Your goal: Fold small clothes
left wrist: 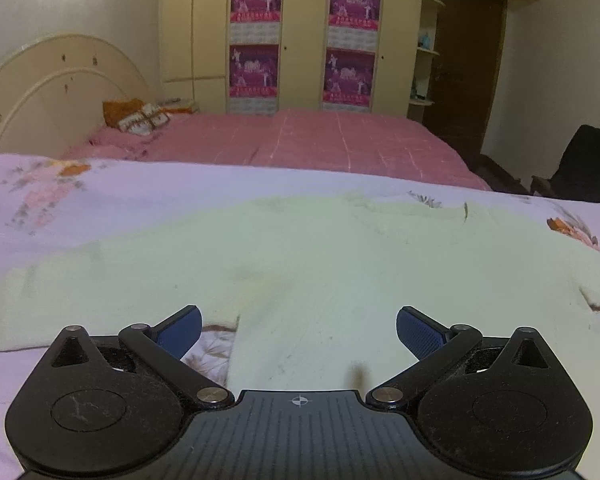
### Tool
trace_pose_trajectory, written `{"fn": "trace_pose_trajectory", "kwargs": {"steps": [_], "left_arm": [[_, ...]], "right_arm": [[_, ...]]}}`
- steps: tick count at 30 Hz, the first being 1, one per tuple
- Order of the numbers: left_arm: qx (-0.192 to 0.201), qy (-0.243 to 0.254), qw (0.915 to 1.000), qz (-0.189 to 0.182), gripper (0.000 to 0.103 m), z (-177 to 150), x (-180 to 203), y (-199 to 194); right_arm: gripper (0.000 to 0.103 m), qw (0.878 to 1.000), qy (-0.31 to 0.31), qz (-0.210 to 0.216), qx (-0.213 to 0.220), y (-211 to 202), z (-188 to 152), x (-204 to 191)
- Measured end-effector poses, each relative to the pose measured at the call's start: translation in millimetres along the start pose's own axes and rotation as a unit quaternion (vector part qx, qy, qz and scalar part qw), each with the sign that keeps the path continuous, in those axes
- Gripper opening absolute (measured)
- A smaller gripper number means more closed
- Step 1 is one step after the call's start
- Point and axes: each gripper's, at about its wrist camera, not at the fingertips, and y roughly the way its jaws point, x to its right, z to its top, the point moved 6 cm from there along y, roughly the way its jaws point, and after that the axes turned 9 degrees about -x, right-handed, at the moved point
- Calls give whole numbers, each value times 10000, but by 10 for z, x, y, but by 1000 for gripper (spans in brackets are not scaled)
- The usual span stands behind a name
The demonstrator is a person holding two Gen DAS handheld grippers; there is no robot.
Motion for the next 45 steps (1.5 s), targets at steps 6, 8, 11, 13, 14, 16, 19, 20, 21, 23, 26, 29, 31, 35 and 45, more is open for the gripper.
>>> {"fn": "trace_pose_trajectory", "kwargs": {"steps": [6,8,11,13,14,16,19,20,21,23,26,29,31,35,45], "left_arm": [[-196,-22,9979,-618,103,44,-62,83],[-154,-60,9975,-688,102,64,-94,68],[-149,-187,9968,-757,102,89,-138,59],[-156,-280,9962,-811,102,107,-170,59],[-157,-320,9958,-842,102,118,-183,58],[-139,-346,9952,-901,94,157,-202,63],[-258,-401,9943,-951,74,154,-206,69],[-272,-421,9941,-967,74,146,-206,74],[-304,-428,9939,-966,74,137,-206,80],[-392,-440,9931,-1017,74,126,-181,113],[-531,-471,9901,-1214,75,105,-83,172],[-651,-509,9837,-1599,75,109,111,241],[-704,-464,9781,-1905,75,130,309,310],[-865,-271,9661,-2417,74,192,832,473],[-1594,-667,9490,-2638,37,164,1527,991]], "right_arm": [[4,9965,-720,-290,298,-14,87,-299],[4,9895,-1373,-169,424,-61,-5,-660],[4,9668,-2518,161,396,-42,-333,-1343],[4,9477,-3146,455,274,-4,-644,-1776],[4,9383,-3401,599,203,20,-811,-1974],[4,9203,-3805,913,-15,82,-1173,-2338],[4,8927,-4327,1212,-327,191,-1682,-2744],[4,8828,-4500,1277,-419,224,-1837,-2850],[4,8720,-4678,1335,-549,272,-2011,-2941],[4,8552,-4959,1336,-703,326,-2260,-3047],[14,8313,-5319,1207,-1073,475,-2578,-3060],[31,8240,-5476,1146,-895,395,-2650,-3013],[38,8334,-5324,1302,-716,216,-2569,-2939],[36,8548,-4976,1349,-601,9,-2394,-2705],[37,8902,-4419,1044,-366,-48,-1925,-2334]]}}
